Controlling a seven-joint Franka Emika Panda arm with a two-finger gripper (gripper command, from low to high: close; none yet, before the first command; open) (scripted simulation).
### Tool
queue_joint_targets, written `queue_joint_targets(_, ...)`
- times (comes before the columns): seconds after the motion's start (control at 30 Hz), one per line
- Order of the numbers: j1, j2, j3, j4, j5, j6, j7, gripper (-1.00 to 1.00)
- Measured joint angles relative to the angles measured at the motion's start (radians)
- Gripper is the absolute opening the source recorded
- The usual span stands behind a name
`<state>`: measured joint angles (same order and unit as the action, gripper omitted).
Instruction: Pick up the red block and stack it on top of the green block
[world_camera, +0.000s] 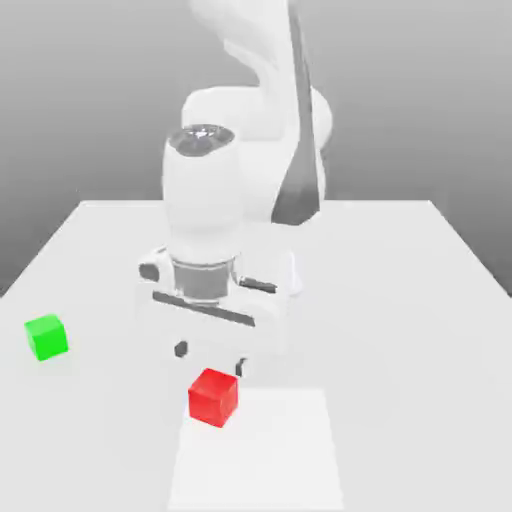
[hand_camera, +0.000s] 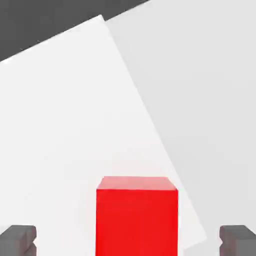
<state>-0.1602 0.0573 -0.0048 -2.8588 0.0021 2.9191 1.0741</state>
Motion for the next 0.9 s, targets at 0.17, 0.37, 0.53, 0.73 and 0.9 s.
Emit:
queue_joint_targets(0.17,-0.002,0.137,0.002,0.017,0.003,0.118,-0.002,-1.00)
queue_joint_targets(0.37,-0.003,0.140,0.004,0.017,-0.001,0.120,0.001,-1.00)
queue_joint_targets(0.53,-0.005,-0.017,0.005,-0.005,-0.002,-0.014,0.003,-1.00)
queue_joint_targets(0.73,-0.115,-0.127,-0.056,0.003,-0.015,-0.131,0.002,-1.00)
queue_joint_targets(0.9,-0.254,-0.138,-0.158,0.040,-0.035,-0.175,0.002,-1.00)
